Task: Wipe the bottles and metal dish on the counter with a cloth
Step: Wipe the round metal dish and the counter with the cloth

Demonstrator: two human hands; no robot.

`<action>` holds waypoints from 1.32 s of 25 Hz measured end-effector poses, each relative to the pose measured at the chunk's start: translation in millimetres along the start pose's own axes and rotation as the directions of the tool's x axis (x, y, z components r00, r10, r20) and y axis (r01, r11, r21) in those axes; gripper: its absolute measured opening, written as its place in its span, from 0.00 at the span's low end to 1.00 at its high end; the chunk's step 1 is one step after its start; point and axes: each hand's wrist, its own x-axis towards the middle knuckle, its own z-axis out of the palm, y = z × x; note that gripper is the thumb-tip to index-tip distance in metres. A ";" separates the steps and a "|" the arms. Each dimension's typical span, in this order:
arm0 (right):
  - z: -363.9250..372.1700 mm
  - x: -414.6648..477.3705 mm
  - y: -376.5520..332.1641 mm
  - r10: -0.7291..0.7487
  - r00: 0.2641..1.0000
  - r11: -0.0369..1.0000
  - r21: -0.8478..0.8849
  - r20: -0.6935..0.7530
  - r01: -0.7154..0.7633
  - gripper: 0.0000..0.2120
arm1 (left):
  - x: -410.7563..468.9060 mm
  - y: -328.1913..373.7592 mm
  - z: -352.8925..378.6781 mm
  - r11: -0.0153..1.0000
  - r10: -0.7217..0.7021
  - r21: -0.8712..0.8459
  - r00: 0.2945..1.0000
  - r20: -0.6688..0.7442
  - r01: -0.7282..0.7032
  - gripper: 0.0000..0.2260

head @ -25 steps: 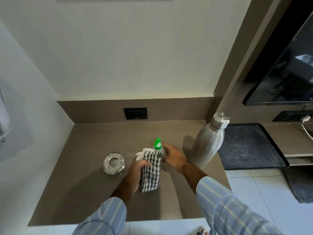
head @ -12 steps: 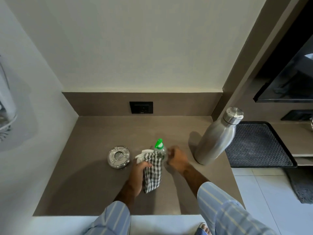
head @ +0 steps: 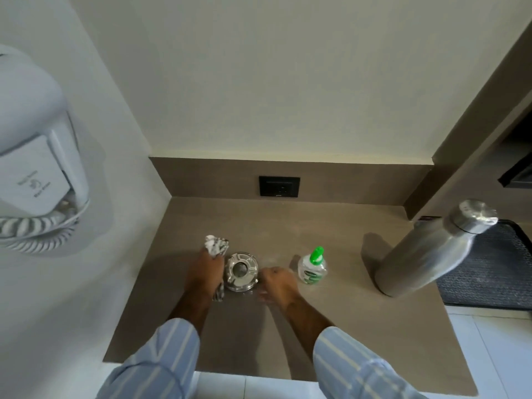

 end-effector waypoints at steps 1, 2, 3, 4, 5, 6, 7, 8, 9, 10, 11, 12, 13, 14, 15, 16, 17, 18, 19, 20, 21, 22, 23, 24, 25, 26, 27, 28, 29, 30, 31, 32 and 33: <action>8.7 6.5 -0.1 0.003 1.000 1.000 -0.001 -0.019 -0.003 0.13 | 3.8 1.7 6.3 1.000 0.005 0.023 0.999 0.053 -0.006 0.12; 17.0 11.5 0.9 -0.010 0.999 1.000 -0.006 -0.045 0.010 0.18 | 6.4 1.3 12.3 0.999 0.014 0.046 0.997 0.080 -0.018 0.12; 23.0 13.3 1.4 -0.030 0.997 0.999 0.009 -0.065 0.030 0.22 | 7.6 -0.7 16.1 0.998 0.024 0.057 0.996 0.081 -0.029 0.13; 27.5 15.2 0.8 -0.031 0.997 0.995 0.095 -0.064 0.037 0.25 | 7.7 -3.5 17.8 0.998 0.034 0.040 0.997 0.069 -0.037 0.13; 32.2 17.9 -1.0 -0.014 0.998 0.969 0.244 -0.059 0.028 0.27 | 8.0 -7.0 17.6 0.999 0.034 -0.004 0.997 0.065 -0.034 0.12; 37.2 17.3 -2.3 0.013 0.999 0.927 0.375 -0.041 0.004 0.28 | 8.4 -10.0 17.1 0.998 0.022 -0.066 0.997 0.076 -0.017 0.11; 42.1 16.0 -3.6 0.029 1.000 0.879 0.476 -0.001 -0.025 0.28 | 8.5 -12.4 16.0 0.992 -0.001 -0.126 0.995 0.097 0.013 0.09; 45.8 14.3 -5.0 0.030 0.998 0.846 0.531 0.051 -0.053 0.28 | 9.2 -13.4 15.0 0.982 -0.022 -0.184 0.992 0.122 0.044 0.07; 49.3 12.7 -5.6 0.020 0.995 0.833 0.549 0.099 -0.071 0.28 | 10.1 -13.5 13.9 0.968 -0.039 -0.240 0.990 0.134 0.071 0.08; 53.1 11.5 -7.2 0.007 0.992 0.834 0.546 0.124 -0.074 0.28 | 11.6 -12.5 11.9 0.953 -0.056 -0.290 0.989 0.135 0.093 0.09; 55.0 8.6 -10.8 -0.003 0.992 0.840 0.538 0.124 -0.065 0.28 | 11.8 -10.3 8.9 0.941 -0.068 -0.321 0.989 0.133 0.108 0.09; 58.1 5.5 -16.0 -0.010 0.993 0.838 0.543 0.118 -0.056 0.28 | 11.5 -7.5 5.2 0.935 -0.068 -0.337 0.988 0.136 0.111 0.10; 60.8 4.2 -20.3 -0.001 0.994 0.824 0.563 0.107 -0.059 0.29 | 10.0 -3.3 1.6 0.936 -0.067 -0.333 0.987 0.143 0.112 0.11; 63.0 2.8 -24.4 0.012 0.995 0.809 0.583 0.100 -0.068 0.30 | 8.7 0.3 -0.8 0.942 -0.067 -0.318 0.987 0.148 0.111 0.13; 65.0 2.4 -28.7 0.023 0.994 0.791 0.606 0.104 -0.082 0.31 | 7.1 4.0 -3.5 0.946 -0.063 -0.306 0.987 0.148 0.106 0.14; 66.6 3.7 -31.1 0.023 0.992 0.765 0.637 0.120 -0.095 0.33 | 5.1 6.9 -4.5 0.942 -0.049 -0.321 0.988 0.147 0.094 0.14; 67.3 4.6 -32.3 0.004 0.988 0.723 0.682 0.156 -0.111 0.35 | 1.3 9.2 -5.8 0.932 -0.029 -0.352 0.988 0.154 0.082 0.13; 66.2 5.0 -32.3 -0.031 0.977 0.665 0.735 0.210 -0.136 0.37 | -3.2 10.8 -6.8 0.919 0.004 -0.390 0.987 0.163 0.060 0.12; 64.1 5.9 -31.6 -0.072 0.964 0.602 0.782 0.255 -0.162 0.38 | -8.9 11.2 -8.5 0.905 0.042 -0.423 0.985 0.167 0.033 0.10; 61.7 6.8 -31.2 -0.108 0.952 0.553 0.813 0.288 -0.183 0.38 | -14.1 11.3 -9.6 0.884 0.074 -0.467 0.983 0.171 0.015 0.09; 59.0 7.6 -30.9 -0.136 0.943 0.529 0.827 0.302 -0.189 0.37 | -19.6 11.1 -12.6 0.852 0.102 -0.523 0.976 0.191 0.013 0.07; 56.5 7.5 -31.8 -0.155 0.938 0.525 0.831 0.309 -0.187 0.36 | -24.7 10.6 -16.7 0.807 0.134 -0.590 0.966 0.222 0.024 0.06; 54.4 8.0 -33.2 -0.166 0.932 0.527 0.828 0.322 -0.192 0.34 | -28.6 9.0 -21.2 0.761 0.170 -0.648 0.952 0.256 0.038 0.06; 52.2 7.2 -35.8 -0.175 0.924 0.539 0.819 0.340 -0.199 0.32 | -30.2 6.4 -26.3 0.729 0.195 -0.683 0.943 0.271 0.045 0.06; 50.8 4.9 -39.8 -0.185 0.914 0.557 0.805 0.362 -0.206 0.31 | -28.2 3.1 -32.3 0.720 0.186 -0.692 0.949 0.255 0.045 0.06; 49.6 1.9 -42.8 -0.196 0.898 0.577 0.787 0.394 -0.219 0.30 | -22.3 -1.7 -38.3 0.722 0.133 -0.691 0.971 0.198 0.042 0.05; 48.8 0.5 -45.7 -0.203 0.885 0.592 0.773 0.420 -0.231 0.29 | -12.9 -4.9 -44.3 0.730 0.049 -0.682 0.994 0.102 0.034 0.06; 48.9 -1.9 -48.4 -0.200 0.880 0.596 0.766 0.431 -0.240 0.28 | -2.4 -7.1 -49.5 0.740 -0.034 -0.672 0.999 0.000 0.025 0.08; 49.7 -5.0 -51.6 -0.191 0.885 0.596 0.767 0.425 -0.239 0.27 | 5.8 -5.5 -54.3 0.771 -0.080 -0.637 0.993 -0.091 0.004 0.10; 51.9 -7.4 -56.0 -0.187 0.891 0.607 0.762 0.414 -0.226 0.26 | 9.5 2.6 -56.8 0.821 -0.076 -0.570 0.986 -0.149 -0.023 0.11; 55.8 -9.7 -60.2 -0.193 0.896 0.624 0.754 0.401 -0.203 0.26 | 8.8 13.6 -55.4 0.868 -0.023 -0.493 0.986 -0.163 -0.061 0.10; 61.1 -13.4 -65.8 -0.194 0.903 0.643 0.745 0.383 -0.178 0.26 | 4.5 25.6 -50.3 0.891 0.057 -0.439 0.989 -0.139 -0.113 0.09; 66.0 -16.0 -71.4 -0.182 0.918 0.649 0.744 0.352 -0.157 0.26 | -3.0 35.7 -41.6 0.888 0.140 -0.427 0.984 -0.108 -0.173 0.09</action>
